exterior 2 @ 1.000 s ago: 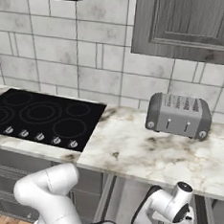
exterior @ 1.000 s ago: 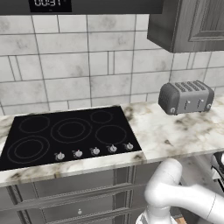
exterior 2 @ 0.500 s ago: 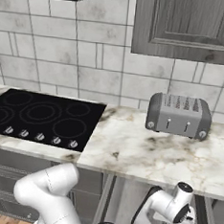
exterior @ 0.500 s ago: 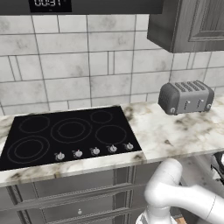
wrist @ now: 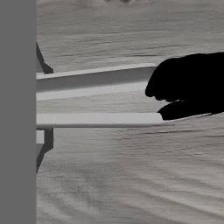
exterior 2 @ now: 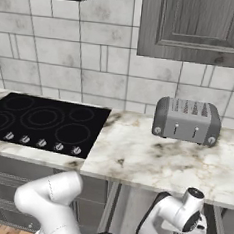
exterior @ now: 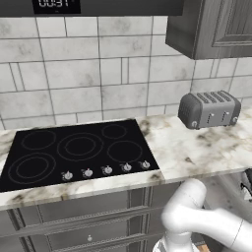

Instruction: Take the tongs from the drawer on the right and place them on the dining counter next to the tray containing the hot dog.

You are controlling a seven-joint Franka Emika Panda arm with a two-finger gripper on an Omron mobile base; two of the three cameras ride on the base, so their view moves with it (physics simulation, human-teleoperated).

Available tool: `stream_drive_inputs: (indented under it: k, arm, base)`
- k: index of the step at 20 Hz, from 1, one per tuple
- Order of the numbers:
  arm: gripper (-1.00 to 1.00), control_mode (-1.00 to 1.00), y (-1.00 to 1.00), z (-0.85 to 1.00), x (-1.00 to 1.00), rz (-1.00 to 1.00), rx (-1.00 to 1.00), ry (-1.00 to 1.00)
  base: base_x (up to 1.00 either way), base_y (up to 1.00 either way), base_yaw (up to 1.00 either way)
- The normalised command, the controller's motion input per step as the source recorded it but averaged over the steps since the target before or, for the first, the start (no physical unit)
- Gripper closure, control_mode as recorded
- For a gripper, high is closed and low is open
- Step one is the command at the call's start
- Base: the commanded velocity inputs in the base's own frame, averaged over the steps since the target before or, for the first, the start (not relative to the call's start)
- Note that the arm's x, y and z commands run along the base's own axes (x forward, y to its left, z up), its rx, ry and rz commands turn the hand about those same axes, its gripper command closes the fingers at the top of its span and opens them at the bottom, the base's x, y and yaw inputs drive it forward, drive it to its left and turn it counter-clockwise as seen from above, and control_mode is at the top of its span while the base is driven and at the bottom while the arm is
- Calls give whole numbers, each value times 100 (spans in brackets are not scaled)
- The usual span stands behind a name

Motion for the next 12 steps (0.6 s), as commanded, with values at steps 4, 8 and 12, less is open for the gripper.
stream_drive_inputs:
  k: [4, 8, 12]
  arm:
    - [100, -100, 0, 79, -42, 0, -1, 0]
    - [100, -100, 4, 94, -48, 0, 0, 0]
    - [100, -100, 21, 100, -19, 0, 0, -7]
  base:
    - [0, 0, 0]
    - [0, 0, 0]
    - [0, 0, 0]
